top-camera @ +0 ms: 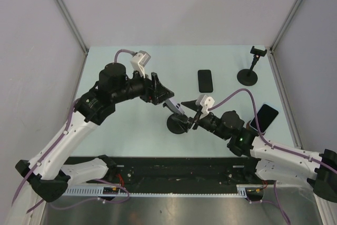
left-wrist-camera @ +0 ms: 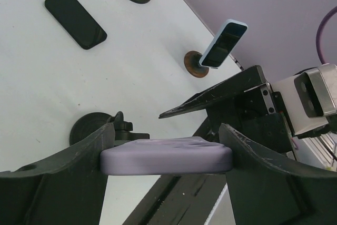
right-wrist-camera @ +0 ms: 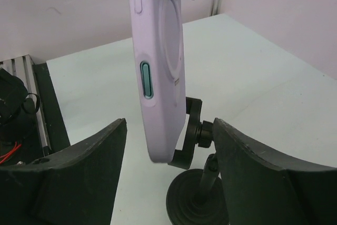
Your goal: Remove the phone from the phone stand
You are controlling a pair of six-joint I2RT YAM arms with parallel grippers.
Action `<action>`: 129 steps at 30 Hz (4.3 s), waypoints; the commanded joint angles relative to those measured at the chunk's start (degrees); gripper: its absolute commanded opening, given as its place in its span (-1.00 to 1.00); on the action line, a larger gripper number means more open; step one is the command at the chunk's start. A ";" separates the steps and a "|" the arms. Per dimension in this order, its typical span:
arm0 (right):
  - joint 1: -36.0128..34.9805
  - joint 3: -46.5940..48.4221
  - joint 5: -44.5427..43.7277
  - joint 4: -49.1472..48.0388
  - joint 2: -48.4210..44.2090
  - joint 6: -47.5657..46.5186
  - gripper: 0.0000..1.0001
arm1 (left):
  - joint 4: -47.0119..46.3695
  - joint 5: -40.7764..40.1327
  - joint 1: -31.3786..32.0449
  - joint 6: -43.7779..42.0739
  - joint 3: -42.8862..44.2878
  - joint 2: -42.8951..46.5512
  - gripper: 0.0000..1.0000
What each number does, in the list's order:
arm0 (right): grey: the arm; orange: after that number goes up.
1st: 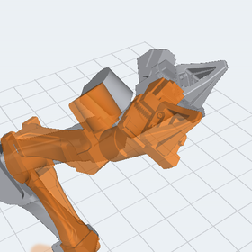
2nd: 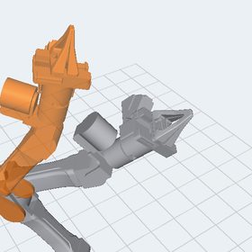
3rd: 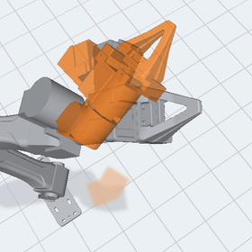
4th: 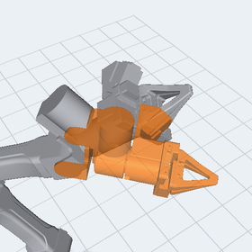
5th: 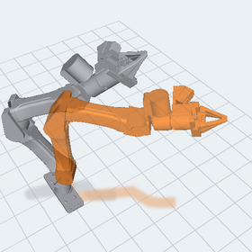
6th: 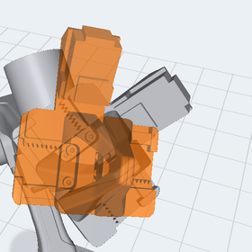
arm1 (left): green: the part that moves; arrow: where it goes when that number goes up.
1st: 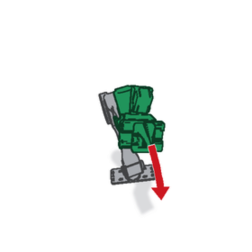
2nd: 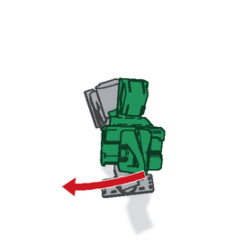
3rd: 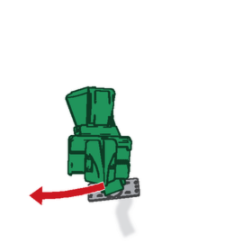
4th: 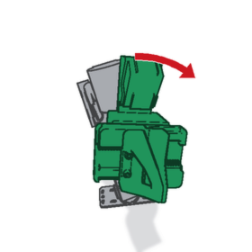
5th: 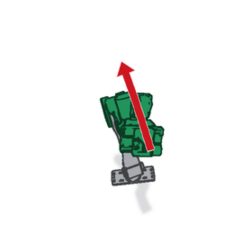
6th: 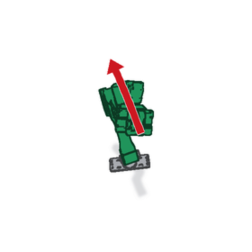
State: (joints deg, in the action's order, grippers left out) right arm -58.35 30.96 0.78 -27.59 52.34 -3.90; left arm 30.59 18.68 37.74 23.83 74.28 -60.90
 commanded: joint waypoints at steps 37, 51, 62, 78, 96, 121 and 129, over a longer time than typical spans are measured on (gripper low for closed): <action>33.98 21.15 7.73 16.43 20.07 34.30 -1.00 | -17.23 -46.01 -1.35 -22.43 -14.60 11.87 1.00; 37.87 26.87 18.03 4.84 45.56 45.38 -1.00 | -18.81 -46.89 -9.78 -20.85 -17.68 10.28 1.00; 38.66 30.04 20.67 -1.58 58.13 53.56 -1.00 | -19.34 -43.73 -14.35 -19.62 -18.29 10.19 1.00; 38.84 30.12 16.73 9.66 58.15 45.23 -0.05 | -19.43 -40.21 -15.41 -18.21 -18.65 9.66 1.00; 29.00 37.76 -11.92 27.41 54.01 23.60 0.81 | -19.51 -39.07 -15.41 -18.30 -18.65 9.31 1.00; 22.84 38.30 -16.07 32.00 58.40 25.08 -0.02 | -19.43 -37.40 -15.41 -18.21 -18.56 9.58 1.00; 24.07 38.39 -16.51 25.58 60.95 24.56 -0.14 | -19.43 -37.05 -15.41 -18.21 -18.56 9.23 1.00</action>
State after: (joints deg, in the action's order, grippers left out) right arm -35.03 68.60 -14.24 3.57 111.94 20.53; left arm 13.72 -19.27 22.72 5.13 55.96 -51.70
